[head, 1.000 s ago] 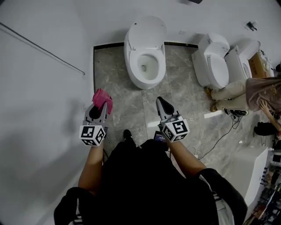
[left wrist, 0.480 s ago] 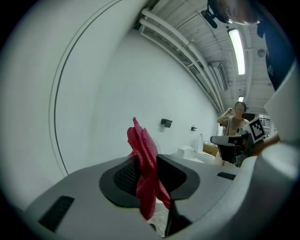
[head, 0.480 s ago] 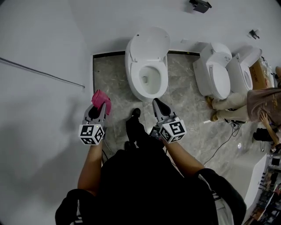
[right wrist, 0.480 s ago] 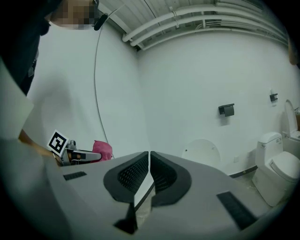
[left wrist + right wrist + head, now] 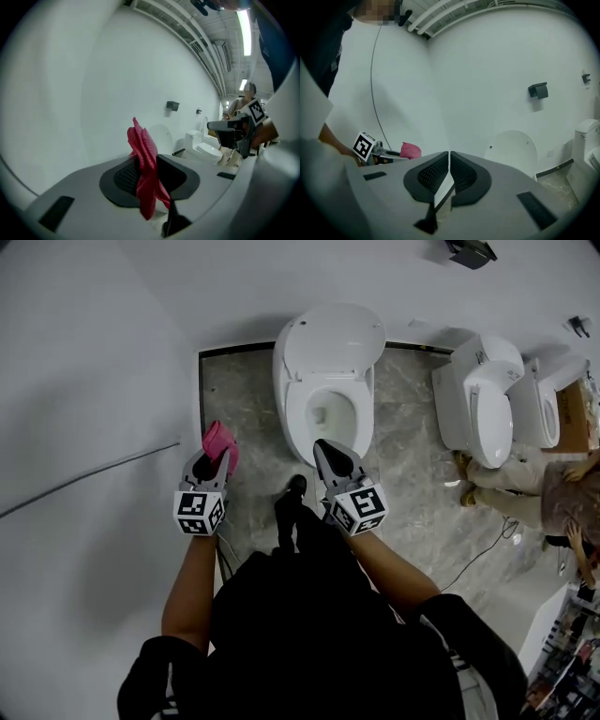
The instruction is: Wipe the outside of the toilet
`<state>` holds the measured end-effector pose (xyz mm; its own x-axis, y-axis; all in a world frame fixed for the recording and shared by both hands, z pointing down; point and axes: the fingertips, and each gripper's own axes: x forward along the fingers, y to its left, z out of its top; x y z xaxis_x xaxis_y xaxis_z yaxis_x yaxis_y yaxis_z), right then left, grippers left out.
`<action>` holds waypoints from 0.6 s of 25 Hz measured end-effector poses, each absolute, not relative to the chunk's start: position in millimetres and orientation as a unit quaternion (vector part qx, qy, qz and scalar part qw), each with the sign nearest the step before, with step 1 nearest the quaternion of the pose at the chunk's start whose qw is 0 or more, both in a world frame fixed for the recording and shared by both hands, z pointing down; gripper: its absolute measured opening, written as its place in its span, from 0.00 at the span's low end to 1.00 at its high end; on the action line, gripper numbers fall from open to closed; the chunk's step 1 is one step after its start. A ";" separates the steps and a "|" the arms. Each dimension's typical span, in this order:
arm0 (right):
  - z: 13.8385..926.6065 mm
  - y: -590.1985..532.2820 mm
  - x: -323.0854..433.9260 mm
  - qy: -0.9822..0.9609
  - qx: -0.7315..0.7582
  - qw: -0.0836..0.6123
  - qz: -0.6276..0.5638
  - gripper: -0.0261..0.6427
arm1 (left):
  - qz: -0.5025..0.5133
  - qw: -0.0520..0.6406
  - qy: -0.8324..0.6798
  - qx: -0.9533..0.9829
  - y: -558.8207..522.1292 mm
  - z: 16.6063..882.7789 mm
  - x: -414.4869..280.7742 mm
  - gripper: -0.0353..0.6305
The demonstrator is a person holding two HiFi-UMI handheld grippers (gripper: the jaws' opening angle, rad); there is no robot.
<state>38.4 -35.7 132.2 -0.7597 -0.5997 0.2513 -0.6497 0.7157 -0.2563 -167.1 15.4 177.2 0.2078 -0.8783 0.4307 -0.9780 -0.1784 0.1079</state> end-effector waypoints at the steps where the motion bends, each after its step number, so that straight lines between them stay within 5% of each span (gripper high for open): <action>1: 139.9 -46.5 34.1 -0.922 0.337 0.082 0.170 0.09 | 0.145 0.185 -0.609 0.757 3.1 185.2 -167.1 0.23; 15: 268.6 -154.9 -28.6 -0.881 0.385 0.155 0.229 0.09 | 0.206 0.185 -0.542 0.793 -169.9 304.1 -191.1 0.23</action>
